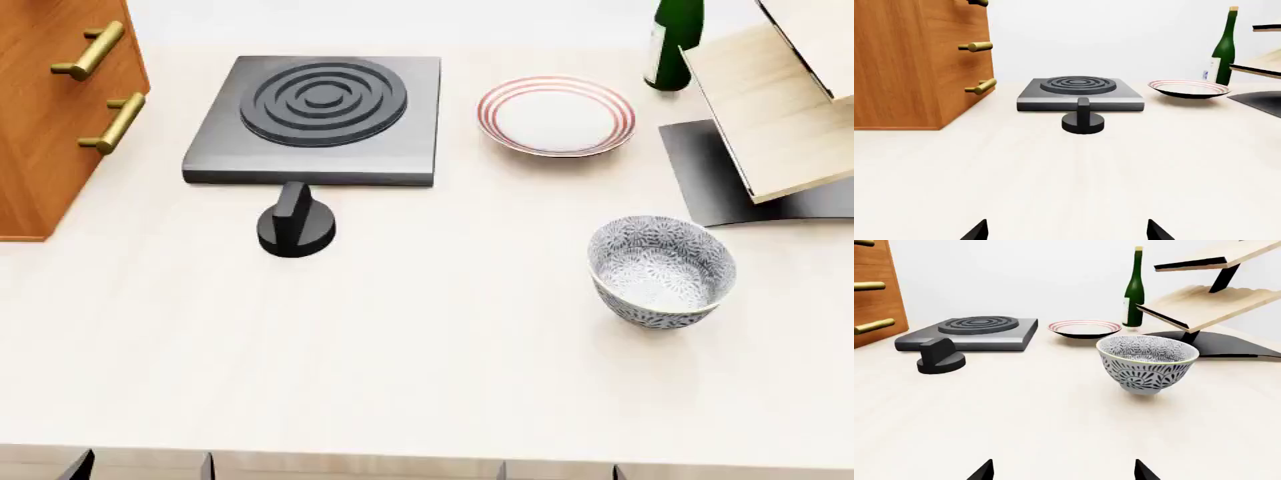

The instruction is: Put the bowl on the stove.

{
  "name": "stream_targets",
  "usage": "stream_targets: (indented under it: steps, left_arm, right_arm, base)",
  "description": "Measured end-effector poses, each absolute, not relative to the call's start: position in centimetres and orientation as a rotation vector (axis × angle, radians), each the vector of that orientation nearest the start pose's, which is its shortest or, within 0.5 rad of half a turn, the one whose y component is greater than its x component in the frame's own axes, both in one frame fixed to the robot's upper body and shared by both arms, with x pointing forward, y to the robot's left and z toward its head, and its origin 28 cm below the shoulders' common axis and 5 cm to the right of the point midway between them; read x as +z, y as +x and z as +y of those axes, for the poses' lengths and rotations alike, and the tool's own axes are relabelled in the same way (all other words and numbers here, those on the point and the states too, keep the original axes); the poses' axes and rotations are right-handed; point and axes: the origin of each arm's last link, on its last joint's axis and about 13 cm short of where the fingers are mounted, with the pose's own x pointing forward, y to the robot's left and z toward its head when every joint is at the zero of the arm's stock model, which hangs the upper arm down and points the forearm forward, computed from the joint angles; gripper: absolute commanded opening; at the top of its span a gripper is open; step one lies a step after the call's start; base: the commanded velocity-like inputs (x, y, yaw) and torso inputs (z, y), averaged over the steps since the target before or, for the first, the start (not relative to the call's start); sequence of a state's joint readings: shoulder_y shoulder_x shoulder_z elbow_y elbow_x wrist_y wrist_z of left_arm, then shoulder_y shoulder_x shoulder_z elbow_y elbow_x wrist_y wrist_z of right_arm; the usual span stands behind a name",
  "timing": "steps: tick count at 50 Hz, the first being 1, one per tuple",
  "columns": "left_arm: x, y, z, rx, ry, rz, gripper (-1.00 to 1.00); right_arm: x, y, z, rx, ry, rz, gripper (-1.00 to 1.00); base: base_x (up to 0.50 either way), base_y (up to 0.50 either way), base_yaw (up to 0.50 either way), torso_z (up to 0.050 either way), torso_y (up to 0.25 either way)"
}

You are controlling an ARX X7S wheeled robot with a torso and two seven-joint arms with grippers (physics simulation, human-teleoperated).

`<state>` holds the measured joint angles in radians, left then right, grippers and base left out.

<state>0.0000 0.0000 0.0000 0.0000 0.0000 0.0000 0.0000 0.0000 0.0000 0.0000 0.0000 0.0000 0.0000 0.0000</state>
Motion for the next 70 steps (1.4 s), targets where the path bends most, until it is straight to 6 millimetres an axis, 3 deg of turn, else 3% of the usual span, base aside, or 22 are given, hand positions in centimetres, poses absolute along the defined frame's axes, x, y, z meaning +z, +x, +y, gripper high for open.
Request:
stream_targets:
  steps: [28, 36, 40, 49, 62, 70]
  left_arm:
    - [1.4, 21.2, 20.8, 0.022, -0.026, -0.008, 1.0]
    - [2.5, 21.6, 21.2, 0.041, -0.039, -0.049, 1.0]
    - [4.3, 22.1, 21.7, 0.056, -0.047, -0.129, 1.0]
    - [10.4, 23.1, 24.1, 0.13, -0.085, -0.361, 1.0]
    - [20.1, 21.6, 28.4, 0.245, -0.137, -0.687, 1.0]
    - [23.4, 19.8, 29.8, 0.273, -0.119, -0.835, 1.0]
  right_arm:
    - [1.2, 21.1, -9.4, 0.031, 0.036, 0.022, 1.0]
    - [3.3, 21.9, -10.4, 0.025, 0.047, 0.005, 1.0]
    - [5.5, 22.3, -11.6, 0.013, 0.036, -0.02, 1.0]
    - [11.7, 21.9, -15.9, -0.05, 0.051, -0.094, 1.0]
    - [16.9, 17.7, -22.5, -0.17, 0.014, -0.137, 1.0]
    - [18.5, 14.5, -25.1, -0.205, 0.006, -0.161, 1.0]
  base:
    - [0.0, 0.0, 0.0, 0.0, 0.0]
    - [0.0, 0.0, 0.0, 0.0, 0.0]
    - [0.0, 0.0, 0.0, 0.0, 0.0]
    - [0.0, 0.0, 0.0, 0.0, 0.0]
    - [0.0, 0.0, 0.0, 0.0, 0.0]
    - [0.0, 0.0, 0.0, 0.0, 0.0]
